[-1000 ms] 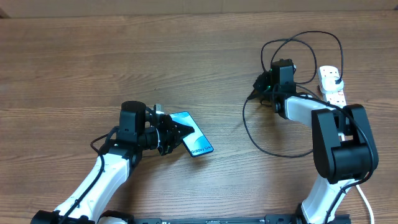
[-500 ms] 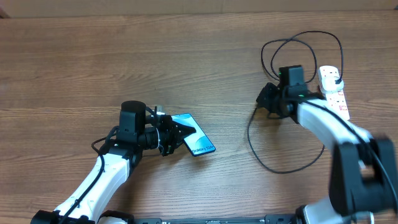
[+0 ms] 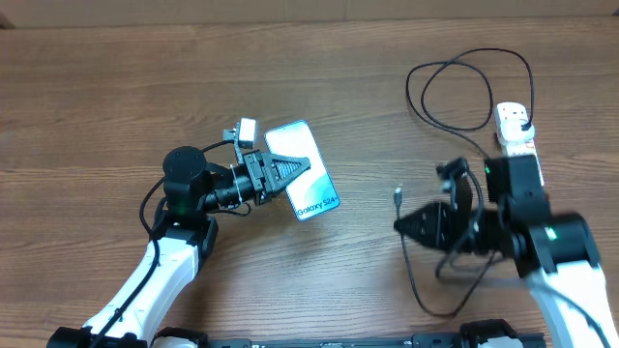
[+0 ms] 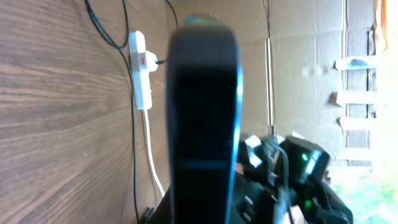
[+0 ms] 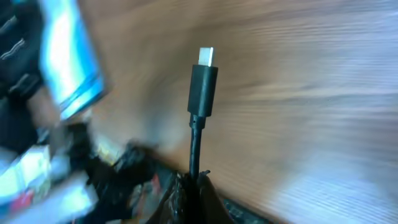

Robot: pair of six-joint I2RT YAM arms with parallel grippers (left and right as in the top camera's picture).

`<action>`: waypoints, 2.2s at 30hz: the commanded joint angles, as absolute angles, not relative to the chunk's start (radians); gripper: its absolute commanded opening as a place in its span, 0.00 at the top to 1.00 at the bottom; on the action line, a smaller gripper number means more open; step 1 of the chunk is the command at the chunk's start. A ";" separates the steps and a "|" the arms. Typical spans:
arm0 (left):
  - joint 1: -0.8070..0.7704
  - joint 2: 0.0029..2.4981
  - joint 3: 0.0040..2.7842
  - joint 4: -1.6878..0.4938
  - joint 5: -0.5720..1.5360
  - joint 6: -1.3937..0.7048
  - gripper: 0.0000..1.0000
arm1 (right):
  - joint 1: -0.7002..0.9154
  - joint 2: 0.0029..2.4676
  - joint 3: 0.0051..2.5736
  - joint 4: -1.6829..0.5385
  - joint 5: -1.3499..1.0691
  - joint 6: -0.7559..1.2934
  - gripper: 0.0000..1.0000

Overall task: Plug charger to phone and switch on socket
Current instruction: 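Carry the plug left toward the phone while the left gripper raises it, then align the USB-C plug under the phone's bottom port with the right gripper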

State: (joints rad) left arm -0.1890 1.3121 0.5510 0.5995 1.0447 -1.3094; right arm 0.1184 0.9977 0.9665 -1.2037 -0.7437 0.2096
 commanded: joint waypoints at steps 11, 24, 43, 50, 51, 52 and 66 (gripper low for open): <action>-0.201 1.322 0.656 0.642 1.121 -1.317 0.96 | 0.121 0.865 0.958 -1.266 -1.057 0.047 0.96; -0.229 1.331 0.696 0.642 1.071 -1.316 0.96 | 0.280 0.878 0.902 -0.974 -1.019 0.289 0.96; -0.186 1.868 1.048 0.641 1.346 -1.325 0.96 | 0.439 1.057 0.902 -0.817 -0.851 0.371 0.96; -0.212 1.867 1.048 0.641 1.343 -1.350 0.96 | 0.439 1.057 0.902 -0.825 -0.850 0.371 0.96; -0.213 1.867 1.048 0.641 1.345 -1.350 0.96 | 0.439 1.057 0.902 -0.828 -0.850 0.371 0.96; -0.215 1.867 1.048 0.641 1.345 -1.350 0.96 | 0.439 1.057 0.902 -0.832 -0.850 0.371 0.96; -0.216 1.867 1.048 0.641 1.475 -1.429 0.96 | 0.439 1.057 0.902 -0.913 -0.800 0.453 0.96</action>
